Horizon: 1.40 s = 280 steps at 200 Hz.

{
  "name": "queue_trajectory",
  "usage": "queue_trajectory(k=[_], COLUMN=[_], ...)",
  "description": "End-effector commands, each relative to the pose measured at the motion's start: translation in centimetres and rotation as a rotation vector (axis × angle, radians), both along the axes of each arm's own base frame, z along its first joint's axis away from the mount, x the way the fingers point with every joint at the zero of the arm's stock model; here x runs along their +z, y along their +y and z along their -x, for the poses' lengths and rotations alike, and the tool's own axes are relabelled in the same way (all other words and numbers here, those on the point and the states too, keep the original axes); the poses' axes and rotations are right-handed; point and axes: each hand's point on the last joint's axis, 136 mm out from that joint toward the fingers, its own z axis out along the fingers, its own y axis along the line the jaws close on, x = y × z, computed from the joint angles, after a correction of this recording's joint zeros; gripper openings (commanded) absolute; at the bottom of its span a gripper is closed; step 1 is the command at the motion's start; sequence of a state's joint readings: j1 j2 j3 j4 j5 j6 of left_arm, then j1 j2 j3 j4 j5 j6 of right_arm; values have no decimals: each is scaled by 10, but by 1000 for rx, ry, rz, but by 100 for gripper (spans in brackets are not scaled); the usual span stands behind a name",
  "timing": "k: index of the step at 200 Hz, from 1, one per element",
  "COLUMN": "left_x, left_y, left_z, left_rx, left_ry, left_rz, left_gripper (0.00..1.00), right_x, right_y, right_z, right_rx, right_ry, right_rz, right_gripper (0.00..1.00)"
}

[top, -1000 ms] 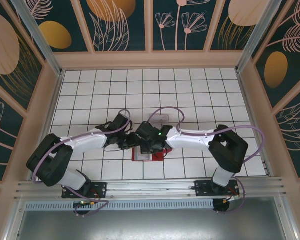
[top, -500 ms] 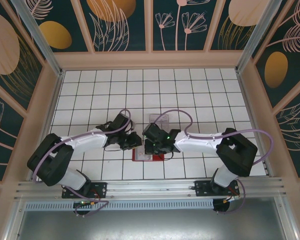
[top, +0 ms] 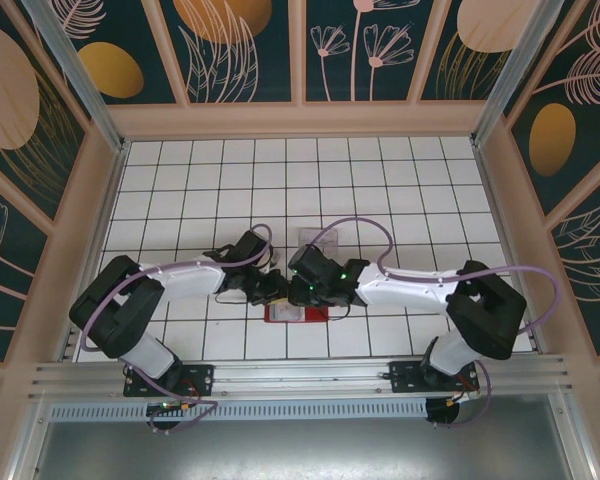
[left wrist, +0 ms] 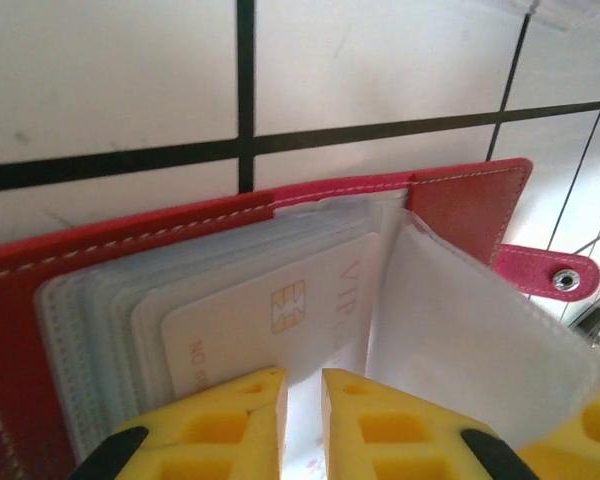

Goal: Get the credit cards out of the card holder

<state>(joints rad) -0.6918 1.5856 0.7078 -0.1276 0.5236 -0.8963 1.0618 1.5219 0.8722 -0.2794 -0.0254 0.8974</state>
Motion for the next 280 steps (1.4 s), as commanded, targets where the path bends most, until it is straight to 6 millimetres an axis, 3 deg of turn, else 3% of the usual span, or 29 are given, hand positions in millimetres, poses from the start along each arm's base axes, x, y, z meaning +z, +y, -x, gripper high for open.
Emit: queue_trajectory(k=[1,62,100,104,128,184,204,225,280], left_x=[6,8,8,-1,-12,-26,-7,0,-15], left_y=[-10,-26,-48,-48,-59,-61,-73,-78,-93], left_z=[-3,2,8,10,16,21,11,10,17], left_rx=[-20,-69,-119,-125,-159,-167,-162,-164,-200], left_ry=[2,9,14,32,58,89,51,43,81], left_rz=[15,-7,-12,-35,-58,-95,-65,-54,-42], left_gripper=[19,19,20,20,20,20,20,20,20], right_x=[15,39,44,45,49,45,45,47,44], right_y=[-21,-70,-99,-102,-114,-123,-123,-122,-127], right_z=[-9,-26,-29,-29,-30,-29,-30,-33,-37], right_rx=[-70,-211,-276,-282,-307,-317,-316,-309,-306], right_ry=[-53,-111,-125,-127,-143,-145,-149,-157,-169], right_rz=[39,39,11,10,-3,-32,-35,-46,-35], right_gripper=[29,32,34,34,35,36,36,36,36])
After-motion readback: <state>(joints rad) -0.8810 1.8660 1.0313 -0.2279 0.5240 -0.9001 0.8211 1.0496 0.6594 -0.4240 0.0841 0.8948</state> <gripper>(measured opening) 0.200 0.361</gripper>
